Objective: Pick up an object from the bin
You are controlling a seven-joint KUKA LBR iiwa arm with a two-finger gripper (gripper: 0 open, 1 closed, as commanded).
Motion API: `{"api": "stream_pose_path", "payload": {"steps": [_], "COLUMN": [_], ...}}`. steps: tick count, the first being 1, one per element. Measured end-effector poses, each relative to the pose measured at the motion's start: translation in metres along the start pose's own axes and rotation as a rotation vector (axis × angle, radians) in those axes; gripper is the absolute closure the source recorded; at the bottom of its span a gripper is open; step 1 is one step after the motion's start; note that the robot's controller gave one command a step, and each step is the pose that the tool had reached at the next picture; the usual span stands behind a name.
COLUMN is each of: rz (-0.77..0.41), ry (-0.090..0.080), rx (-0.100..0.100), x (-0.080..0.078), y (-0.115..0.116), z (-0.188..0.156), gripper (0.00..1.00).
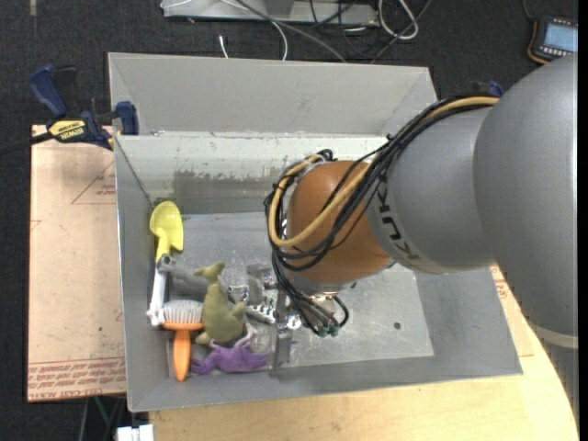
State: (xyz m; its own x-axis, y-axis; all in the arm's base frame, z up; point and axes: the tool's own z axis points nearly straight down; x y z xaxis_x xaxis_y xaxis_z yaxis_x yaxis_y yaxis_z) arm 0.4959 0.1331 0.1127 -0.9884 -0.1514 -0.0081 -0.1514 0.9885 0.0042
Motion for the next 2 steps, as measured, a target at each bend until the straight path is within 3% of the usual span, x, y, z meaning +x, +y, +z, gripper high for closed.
{"api": "stream_pose_path", "payload": {"steps": [1, 2], "rz": [-0.046, -0.012], "ry": [-0.005, -0.007], "rx": [0.001, -0.001], "x": [-0.045, -0.011], "y": [-0.032, -0.001], "z": [0.015, 0.040], "gripper": [0.00, 0.00]}}
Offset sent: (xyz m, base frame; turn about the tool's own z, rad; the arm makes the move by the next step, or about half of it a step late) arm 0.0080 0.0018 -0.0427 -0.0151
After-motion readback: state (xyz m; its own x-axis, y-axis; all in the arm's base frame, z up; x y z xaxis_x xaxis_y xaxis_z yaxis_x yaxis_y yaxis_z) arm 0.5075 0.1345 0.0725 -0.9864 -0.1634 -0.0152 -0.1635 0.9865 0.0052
